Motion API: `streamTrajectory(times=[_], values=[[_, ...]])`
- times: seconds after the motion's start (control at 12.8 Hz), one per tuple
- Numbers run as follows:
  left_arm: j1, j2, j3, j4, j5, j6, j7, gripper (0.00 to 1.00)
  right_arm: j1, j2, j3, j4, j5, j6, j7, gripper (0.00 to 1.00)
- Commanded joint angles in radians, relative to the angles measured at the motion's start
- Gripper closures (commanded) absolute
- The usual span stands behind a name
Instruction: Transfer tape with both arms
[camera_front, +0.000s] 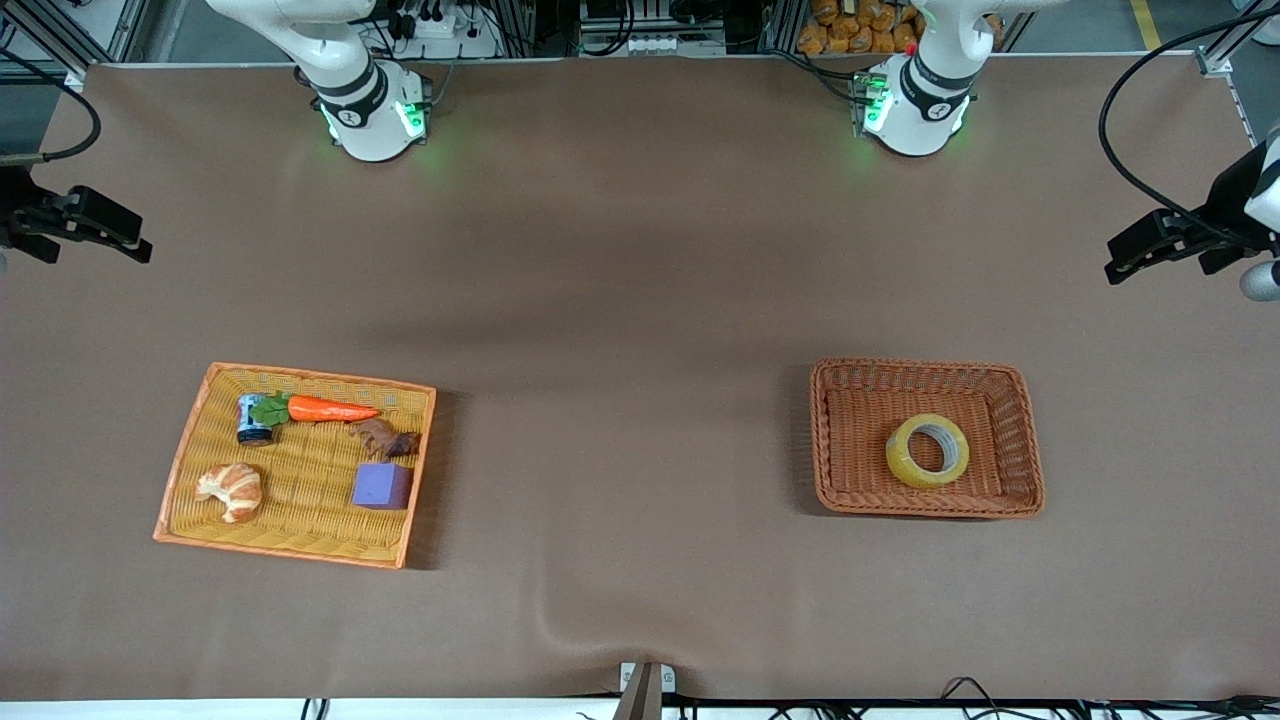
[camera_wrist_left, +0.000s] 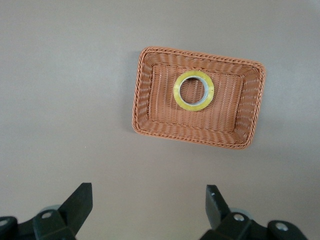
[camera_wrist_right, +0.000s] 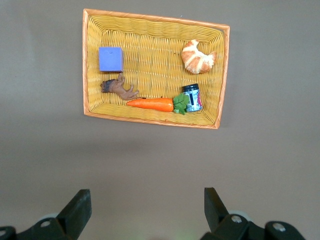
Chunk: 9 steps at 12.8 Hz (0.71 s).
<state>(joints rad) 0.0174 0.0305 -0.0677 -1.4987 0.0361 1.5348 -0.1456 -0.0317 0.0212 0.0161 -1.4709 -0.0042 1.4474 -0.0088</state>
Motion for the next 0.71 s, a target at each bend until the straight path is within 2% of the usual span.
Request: streamTrajectory(times=[0.0,0.63], values=[[-0.014,-0.011,0.02,0.002,-0.018,-0.041,0.02,0.0,-0.017,-0.023,0.019,-0.012,0.0,-0.001,0.017,0.0],[-0.031,-0.034,0.025,-0.002,-0.038,-0.085,0.075,0.0,-0.017,-0.023,0.019,-0.012,0.0,-0.002,0.013,0.0]])
